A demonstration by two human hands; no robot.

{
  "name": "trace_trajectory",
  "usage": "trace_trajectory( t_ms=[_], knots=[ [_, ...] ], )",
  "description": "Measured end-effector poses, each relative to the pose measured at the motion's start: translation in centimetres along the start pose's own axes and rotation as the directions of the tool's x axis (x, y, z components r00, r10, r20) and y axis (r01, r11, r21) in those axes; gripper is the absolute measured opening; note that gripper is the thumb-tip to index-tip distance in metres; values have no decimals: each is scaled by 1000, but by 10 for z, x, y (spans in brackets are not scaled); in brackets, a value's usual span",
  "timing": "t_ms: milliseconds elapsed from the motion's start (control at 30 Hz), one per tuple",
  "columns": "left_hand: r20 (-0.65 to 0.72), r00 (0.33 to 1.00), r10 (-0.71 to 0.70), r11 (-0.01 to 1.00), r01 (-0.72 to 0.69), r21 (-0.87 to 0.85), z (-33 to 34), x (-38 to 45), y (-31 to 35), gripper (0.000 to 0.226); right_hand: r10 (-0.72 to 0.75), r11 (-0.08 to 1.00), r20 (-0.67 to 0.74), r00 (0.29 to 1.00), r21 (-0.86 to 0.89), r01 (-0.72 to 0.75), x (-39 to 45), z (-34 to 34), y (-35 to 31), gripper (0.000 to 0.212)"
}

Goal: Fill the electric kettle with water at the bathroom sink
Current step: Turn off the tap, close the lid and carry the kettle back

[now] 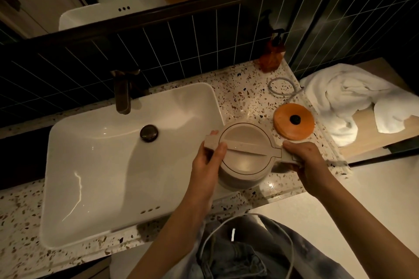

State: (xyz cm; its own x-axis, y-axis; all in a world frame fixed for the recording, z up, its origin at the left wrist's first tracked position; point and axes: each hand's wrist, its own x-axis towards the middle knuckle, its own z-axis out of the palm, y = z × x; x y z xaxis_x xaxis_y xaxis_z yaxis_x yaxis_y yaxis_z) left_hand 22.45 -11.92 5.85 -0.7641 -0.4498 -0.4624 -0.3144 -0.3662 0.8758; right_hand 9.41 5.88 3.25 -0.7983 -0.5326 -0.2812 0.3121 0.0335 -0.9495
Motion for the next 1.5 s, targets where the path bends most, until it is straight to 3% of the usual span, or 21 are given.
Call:
trace_trajectory(
  t_ms=[167, 267, 400, 500, 600, 667, 767, 933, 1000, 1100, 1200, 1333, 1400, 1500],
  knots=[
    [2, 1000, 24, 999, -24, -39, 20, 9, 8, 54, -33, 998, -30, 999, 49, 34, 2, -20, -10, 22],
    [4, 1000, 30, 996, -29, -85, 44, 22, 13, 50, -23, 999, -57, 998, 27, 25, 15, -46, -18, 73],
    [-7, 1000, 6, 988, -7, -156, 86, 42, 18, 50, -29, 1000, -87, 996, 1, 29, 34, -82, -39, 102],
    [-22, 999, -47, 981, 42, -191, 117, 66, 16, 41, -55, 998, -63, 997, -10, 54, 50, -111, -47, 87],
    [-6, 994, -108, 965, 103, -240, 145, 92, 9, 30, -21, 999, -107, 994, -27, 18, 65, -134, -54, 34],
    [-10, 990, -140, 959, 133, -252, 162, 109, 6, 25, -2, 998, -126, 992, -60, -6, 78, -148, -56, 31],
    [-4, 986, -167, 954, 160, -254, 183, 133, 3, 16, 47, 998, -207, 977, -40, -57, 99, -166, -53, 44],
    [9, 971, -240, 924, 232, -303, 197, 168, -4, 13, 116, 993, -266, 957, 21, -115, 124, -182, -46, 17],
    [16, 968, -250, 922, 243, -302, 200, 178, -8, 19, 133, 991, -262, 956, 36, -128, 130, -186, -42, 18],
    [13, 967, -253, 928, 247, -281, 202, 187, -14, 12, 158, 987, -263, 952, 38, -153, 137, -193, -32, 47],
    [30, 963, -267, 921, 264, -286, 203, 194, -22, 4, 155, 987, -254, 955, -1, -160, 143, -202, -21, 41],
    [46, 960, -277, 902, 276, -332, 204, 196, -32, 38, 137, 989, -239, 961, -30, -148, 144, -208, -14, 34],
    [39, 959, -282, 900, 279, -335, 208, 197, -34, 53, 134, 988, -248, 959, -35, -147, 144, -211, -12, 43],
    [38, 959, -281, 894, 276, -352, 210, 200, -35, 44, 153, 986, -251, 956, -25, -164, 145, -211, -8, 53]
  ],
)
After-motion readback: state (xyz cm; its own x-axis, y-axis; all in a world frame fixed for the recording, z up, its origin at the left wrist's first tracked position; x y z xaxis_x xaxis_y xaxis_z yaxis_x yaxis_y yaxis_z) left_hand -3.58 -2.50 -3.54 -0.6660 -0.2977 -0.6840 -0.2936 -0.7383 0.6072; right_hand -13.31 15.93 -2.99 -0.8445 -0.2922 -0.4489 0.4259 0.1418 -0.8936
